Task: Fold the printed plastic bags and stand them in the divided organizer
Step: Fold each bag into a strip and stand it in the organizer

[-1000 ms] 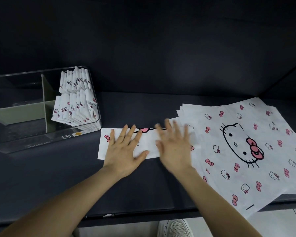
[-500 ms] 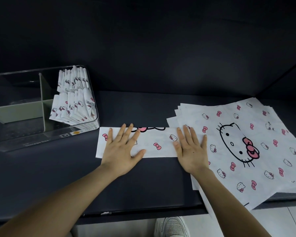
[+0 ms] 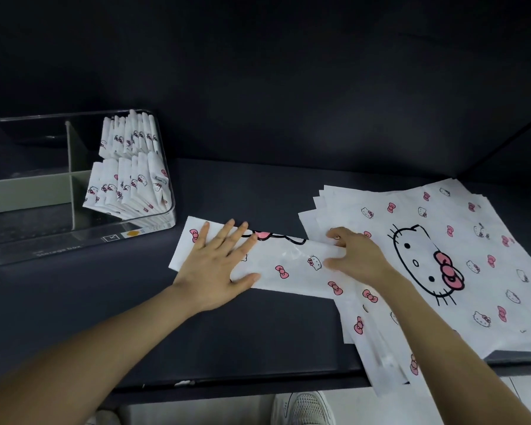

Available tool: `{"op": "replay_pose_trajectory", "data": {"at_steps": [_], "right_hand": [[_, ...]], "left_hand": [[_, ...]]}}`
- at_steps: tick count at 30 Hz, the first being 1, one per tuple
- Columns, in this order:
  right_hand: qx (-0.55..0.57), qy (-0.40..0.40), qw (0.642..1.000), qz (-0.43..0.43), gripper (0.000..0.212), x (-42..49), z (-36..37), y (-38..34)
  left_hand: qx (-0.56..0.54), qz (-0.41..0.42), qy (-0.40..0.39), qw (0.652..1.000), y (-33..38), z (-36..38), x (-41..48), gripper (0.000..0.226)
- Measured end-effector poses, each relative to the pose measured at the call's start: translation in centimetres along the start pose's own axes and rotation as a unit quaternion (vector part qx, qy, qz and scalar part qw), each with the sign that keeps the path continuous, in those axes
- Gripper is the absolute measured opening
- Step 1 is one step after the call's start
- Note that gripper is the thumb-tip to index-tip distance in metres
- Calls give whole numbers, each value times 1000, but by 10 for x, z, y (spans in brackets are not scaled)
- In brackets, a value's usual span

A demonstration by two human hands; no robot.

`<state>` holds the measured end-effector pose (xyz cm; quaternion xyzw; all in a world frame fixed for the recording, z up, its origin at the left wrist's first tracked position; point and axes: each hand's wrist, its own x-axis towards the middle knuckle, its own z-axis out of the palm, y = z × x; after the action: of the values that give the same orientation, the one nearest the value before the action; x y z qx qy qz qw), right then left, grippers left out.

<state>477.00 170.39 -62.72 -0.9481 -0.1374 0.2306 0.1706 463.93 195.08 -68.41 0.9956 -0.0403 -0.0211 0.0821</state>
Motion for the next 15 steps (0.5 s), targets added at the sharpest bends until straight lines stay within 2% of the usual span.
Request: {"op": "replay_pose_trajectory", "data": {"at_steps": [2,5,9,11,13,15], "right_hand": [[-16,-45,999,9,28,-6,-5,-7],[-9,-64,998,-2,19,-23,-1,-14],[169,-64,983,13,11,-52,4,-14],[252,-72,964,53,9,-65,9,-12],[305,-81,945,90,6,-73,17,-10],[349,-97,923,128,6,-81,25,-12]], "left_hand": [[3,25,-9,1000,-5,-1,1,89],[7,64,-25,998,-11,-2,3,83],[7,137,-41,990,-20,-3,8,77],[6,162,-21,987,-22,-8,7,72],[1,154,38,987,-11,-12,-1,70],[-73,144,94,982,12,-15,-17,66]]}}
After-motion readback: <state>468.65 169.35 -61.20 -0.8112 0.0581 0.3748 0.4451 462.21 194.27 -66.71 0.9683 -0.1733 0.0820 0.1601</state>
